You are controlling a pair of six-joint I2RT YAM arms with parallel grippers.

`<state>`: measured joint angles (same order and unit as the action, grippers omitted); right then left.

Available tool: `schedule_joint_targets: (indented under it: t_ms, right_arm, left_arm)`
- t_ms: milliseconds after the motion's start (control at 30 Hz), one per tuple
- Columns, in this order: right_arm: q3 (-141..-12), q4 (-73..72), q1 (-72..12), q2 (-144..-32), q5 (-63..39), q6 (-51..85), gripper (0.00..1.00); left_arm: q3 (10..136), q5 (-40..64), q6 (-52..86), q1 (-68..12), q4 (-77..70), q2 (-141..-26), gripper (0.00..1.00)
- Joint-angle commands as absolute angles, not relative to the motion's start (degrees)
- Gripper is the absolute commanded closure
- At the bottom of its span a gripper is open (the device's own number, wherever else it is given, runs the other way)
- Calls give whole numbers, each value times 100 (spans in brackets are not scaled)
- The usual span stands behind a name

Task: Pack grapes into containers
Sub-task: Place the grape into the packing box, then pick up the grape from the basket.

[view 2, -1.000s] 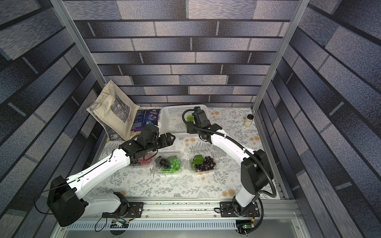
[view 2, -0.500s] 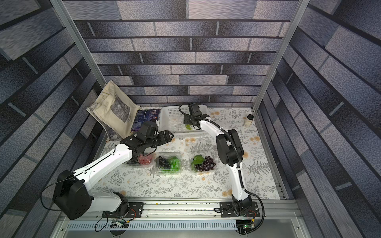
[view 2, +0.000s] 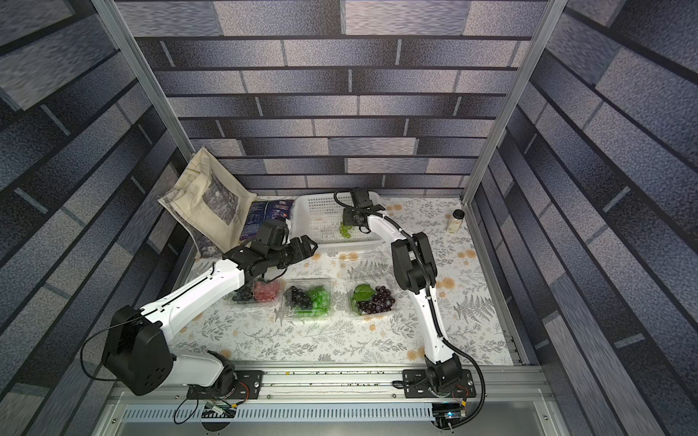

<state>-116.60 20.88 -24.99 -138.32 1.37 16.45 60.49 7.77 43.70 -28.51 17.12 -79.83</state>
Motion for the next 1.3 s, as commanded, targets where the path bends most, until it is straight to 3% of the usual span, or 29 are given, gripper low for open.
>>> schedule_joint_targets:
  t_ms: [0,167,267,367,467,600,700,933,1267]
  right_arm:
    - [-11898,2354,-2509,-14043,60,1538,42]
    - [-11811,2306,-2505,-14050,-125,1612,63]
    - [-11718,2252,-2505,-13993,-171,1643,68]
    - [-11622,2215,-2500,-13914,-189,1651,68]
    - [-11611,2263,-2505,-13870,-211,1650,52]
    - [-11524,2316,-2505,-13822,-213,1649,50]
    - [-11429,2294,-2506,-13784,-242,1666,60]
    - [-11361,2270,-2507,-13680,-324,1716,100]
    - [-11082,1998,-2505,-12783,-417,1703,100]
  left_arm:
    - [6223,887,4265,-2804,1685,-8007,12]
    - [6153,914,4304,-2787,1631,-7994,12]
    - [6119,933,4323,-2786,1608,-7974,12]
    - [6086,940,4322,-2777,1598,-7941,12]
    - [6056,950,4331,-2777,1592,-7919,12]
    - [6012,967,4356,-2765,1547,-7879,12]
    - [5994,976,4361,-2761,1529,-7860,12]
    - [5955,984,4368,-2753,1525,-7810,12]
    - [5840,960,4411,-2752,1442,-7648,12]
